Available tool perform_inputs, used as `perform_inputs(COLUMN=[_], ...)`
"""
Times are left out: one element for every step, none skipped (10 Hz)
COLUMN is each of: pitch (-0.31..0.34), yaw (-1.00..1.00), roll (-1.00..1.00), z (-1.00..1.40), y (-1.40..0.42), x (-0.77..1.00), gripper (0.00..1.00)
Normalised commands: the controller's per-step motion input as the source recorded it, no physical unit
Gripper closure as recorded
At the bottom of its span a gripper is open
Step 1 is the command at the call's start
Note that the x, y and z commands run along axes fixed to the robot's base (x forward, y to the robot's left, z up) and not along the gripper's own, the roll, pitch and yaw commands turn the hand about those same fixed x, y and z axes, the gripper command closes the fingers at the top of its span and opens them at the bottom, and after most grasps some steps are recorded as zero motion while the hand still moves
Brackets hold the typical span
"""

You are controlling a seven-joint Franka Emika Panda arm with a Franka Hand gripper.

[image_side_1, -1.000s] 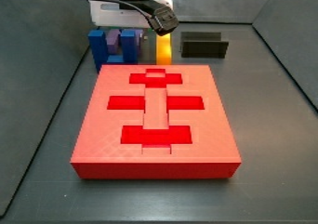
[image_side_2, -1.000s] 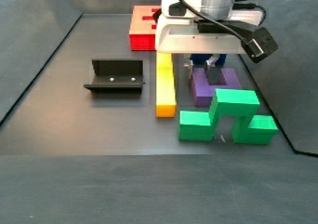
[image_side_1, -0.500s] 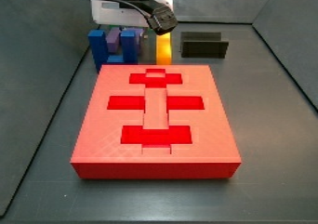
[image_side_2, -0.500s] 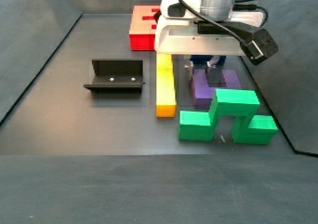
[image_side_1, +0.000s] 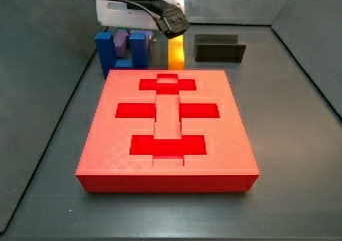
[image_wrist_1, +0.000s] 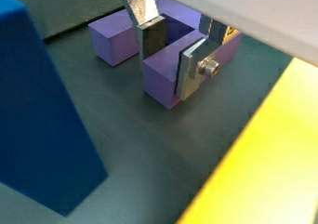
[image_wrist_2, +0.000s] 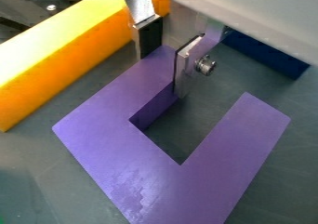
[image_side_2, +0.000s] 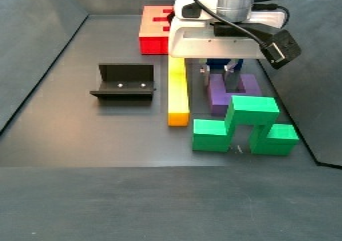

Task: Pick up the purple object. Move up. Place the purple object on the fixture. Regrasp the purple object. Move to above the board. Insert the purple object.
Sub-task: Pick up the purple object, then move up, then place the purple object on the fixture.

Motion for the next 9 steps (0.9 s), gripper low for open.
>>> perform_inputs(pitch=[0.0,0.0,0.0,0.015,0.038,0.019,0.0,0.0,0.0], yaw=[0.0,0.0,0.0,0.06,0.05,0.03,0.0,-0.04,-0.19], roll=[0.0,0.0,0.0,0.0,0.02,0.05,-0.04,-0.3,-0.73], z=[0.0,0.0,0.83,0.82,0.59,0.39,0.0,0.22,0.84], y=[0.0,0.0,0.0,-0.01,-0.01,0.0,0.0,0.0,0.11], x=[0.0,0.0,0.0,-0.04,-0.08,-0.06,0.0,0.4,0.7], gripper=[1.0,1.0,1.0,1.0,1.0,1.0,1.0,1.0,1.0])
